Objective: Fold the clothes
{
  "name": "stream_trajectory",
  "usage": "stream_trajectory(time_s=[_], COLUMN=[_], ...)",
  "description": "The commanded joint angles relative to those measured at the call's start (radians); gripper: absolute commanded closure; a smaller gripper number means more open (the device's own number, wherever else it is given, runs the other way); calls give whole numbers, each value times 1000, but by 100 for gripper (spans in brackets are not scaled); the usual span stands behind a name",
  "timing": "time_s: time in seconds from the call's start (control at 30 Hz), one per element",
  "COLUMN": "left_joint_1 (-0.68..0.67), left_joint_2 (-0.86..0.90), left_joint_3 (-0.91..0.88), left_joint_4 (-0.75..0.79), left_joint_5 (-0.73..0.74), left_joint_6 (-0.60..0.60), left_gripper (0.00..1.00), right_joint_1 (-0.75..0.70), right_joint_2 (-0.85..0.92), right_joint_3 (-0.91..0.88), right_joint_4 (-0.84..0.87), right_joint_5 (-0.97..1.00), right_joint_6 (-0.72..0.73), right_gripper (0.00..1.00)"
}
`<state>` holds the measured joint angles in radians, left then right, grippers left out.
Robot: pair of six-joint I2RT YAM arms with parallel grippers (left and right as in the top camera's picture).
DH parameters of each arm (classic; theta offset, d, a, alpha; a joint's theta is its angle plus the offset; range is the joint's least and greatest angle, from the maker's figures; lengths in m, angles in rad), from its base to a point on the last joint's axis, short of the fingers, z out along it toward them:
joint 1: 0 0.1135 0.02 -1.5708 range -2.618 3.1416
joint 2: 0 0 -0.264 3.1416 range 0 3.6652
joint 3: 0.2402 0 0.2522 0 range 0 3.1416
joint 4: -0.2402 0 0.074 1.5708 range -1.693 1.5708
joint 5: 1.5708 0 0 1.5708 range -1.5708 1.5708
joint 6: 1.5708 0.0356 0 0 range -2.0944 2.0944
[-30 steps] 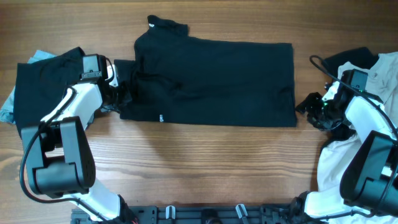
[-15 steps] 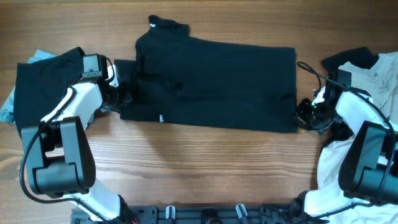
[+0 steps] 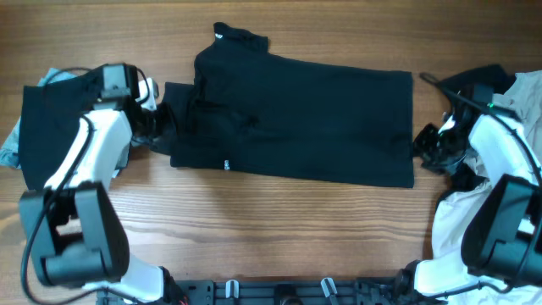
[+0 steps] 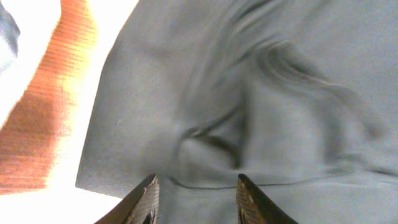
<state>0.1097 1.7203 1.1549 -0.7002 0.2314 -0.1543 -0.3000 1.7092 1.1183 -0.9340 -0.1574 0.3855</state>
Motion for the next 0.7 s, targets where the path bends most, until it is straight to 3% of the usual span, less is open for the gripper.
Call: stream_trajectory(time_s=[0.0,0.07,0.2,0.23,0.33,0.37,0.4,0.5,0.67], left_joint_1=[-6,-27,-85,-90,-100,-100,-100,-100,-98], left_joint_2=[-92,-88,-15,27,141,180,207,266,266], left_joint_3=[172,248,281,281,280,280,278,264,102], left_joint_4=[-74,-65,100,68,-58,-110,-154,-259,-140], left_joint_5=[112,117,86,86,66,64,62,-29,-106], left_joint_6=[13,13,15,8,9,8,5,-14,-89], left_gripper=[61,59,53,55,87,91,96,96,96], right_joint_1=[-6,-6,-6,-2,9,11,11,11,11], right_joint_2=[-122,-164,-204,-192,-132,-111,-86,-16,2], right_joint_3=[184,259,282,281,271,253,220,86,-119], right_joint_4=[-42,-39,-18,-44,-132,-137,-141,-108,89], right_joint_5=[-28,-86,-213,-217,-199,-200,-208,-238,-303], right_joint_6=[-27,-75,-97,-98,-95,-94,-94,-94,-26], right_gripper=[56,52,50,52,70,79,81,87,88])
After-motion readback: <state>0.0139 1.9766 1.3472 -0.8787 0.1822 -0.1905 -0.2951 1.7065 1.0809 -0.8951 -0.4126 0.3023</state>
